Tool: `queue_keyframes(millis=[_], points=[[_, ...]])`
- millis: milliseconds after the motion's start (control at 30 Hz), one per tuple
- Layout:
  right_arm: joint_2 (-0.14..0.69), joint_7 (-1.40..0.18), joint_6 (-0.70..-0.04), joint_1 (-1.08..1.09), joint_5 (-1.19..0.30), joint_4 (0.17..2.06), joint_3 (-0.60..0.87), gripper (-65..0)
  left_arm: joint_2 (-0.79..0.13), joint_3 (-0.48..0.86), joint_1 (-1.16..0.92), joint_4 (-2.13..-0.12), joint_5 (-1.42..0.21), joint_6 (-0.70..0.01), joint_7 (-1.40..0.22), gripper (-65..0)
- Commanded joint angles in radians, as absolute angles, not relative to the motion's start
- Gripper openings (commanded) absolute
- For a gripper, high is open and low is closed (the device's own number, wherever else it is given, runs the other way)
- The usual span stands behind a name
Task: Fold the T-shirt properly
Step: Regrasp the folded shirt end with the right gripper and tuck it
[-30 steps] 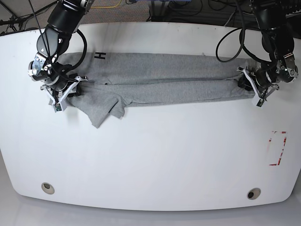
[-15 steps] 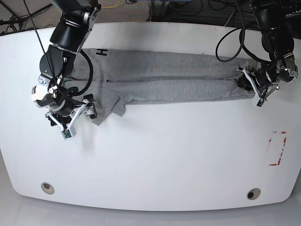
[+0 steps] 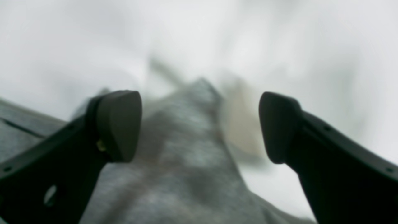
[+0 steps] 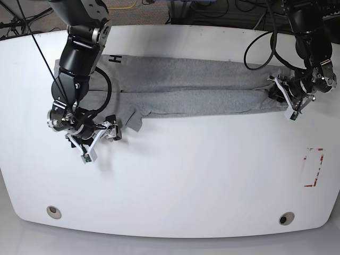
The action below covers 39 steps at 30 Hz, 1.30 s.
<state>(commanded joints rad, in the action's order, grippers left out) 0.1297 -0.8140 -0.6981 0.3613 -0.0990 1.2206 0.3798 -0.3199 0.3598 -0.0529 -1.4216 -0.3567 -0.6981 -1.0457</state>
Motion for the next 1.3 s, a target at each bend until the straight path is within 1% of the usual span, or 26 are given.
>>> queue_keyframes(millis=[200,300,467,600,667,733,767,800,833,867,1000,1100,1300], points=[[0.127,-0.805,-0.698,0.34,-0.099,1.219,0.367,-8.9,-0.32,0.36,-0.054,-1.42,-0.357,-0.698,-1.046,-51.0],[0.117,-0.786,-0.698,0.335,-0.099,1.201,0.366,-11.4,-0.32,0.36,-0.054,-1.42,-0.357,-0.698,-1.046,-51.0],[0.116,-0.746,-0.698,0.334,-0.099,1.136,0.367,-19.3,-0.32,0.361,-0.056,-1.422,-0.357,-0.698,-1.046,-51.0],[0.128,-0.725,-0.698,0.334,-0.104,1.107,0.366,-29.6,-0.32,0.361,-0.056,-1.423,-0.357,-0.698,-1.046,-51.0],[0.128,-0.725,-0.698,0.332,-0.105,1.109,0.366,-36.5,-0.321,0.361,-0.056,-1.425,-0.357,-0.698,-1.046,-51.0],[0.128,-0.727,-0.698,0.332,-0.107,1.112,0.366,-46.0,-0.323,0.361,-0.056,-1.419,-0.357,-0.698,-1.046,-51.0],[0.128,-0.727,-0.698,0.332,-0.108,1.116,0.366,-49.5,-0.323,0.361,-0.056,-1.417,-0.357,-0.698,-1.046,-51.0],[0.128,-0.728,-0.698,0.332,-0.108,1.136,0.366,-56.9,-0.323,0.361,-0.056,-1.417,-0.357,-0.698,-1.046,-51.0],[0.128,-0.73,-0.698,0.332,-0.108,1.147,0.366,-59.5,-0.323,0.361,-0.056,-1.417,-0.357,-0.698,-1.046,-51.0],[0.128,-0.737,-0.698,0.331,-0.11,1.176,0.367,-64.5,-0.323,0.361,-0.056,-1.417,-0.357,-0.698,-1.046,-51.0],[0.117,-0.842,-0.698,0.308,-0.113,1.285,0.374,-64.4,-0.323,0.361,-0.058,-1.417,-0.357,-0.698,-1.046,-51.0],[0.097,-0.92,-0.698,0.277,-0.148,1.423,0.409,-63.7,-0.323,0.361,-0.068,-1.417,-0.357,-0.698,-1.044,-51.0],[0.093,-1.038,-0.698,0.213,-0.2,1.606,0.443,-63.6,-0.323,0.361,-0.076,-1.417,-0.357,-0.698,-1.044,-51.0]])
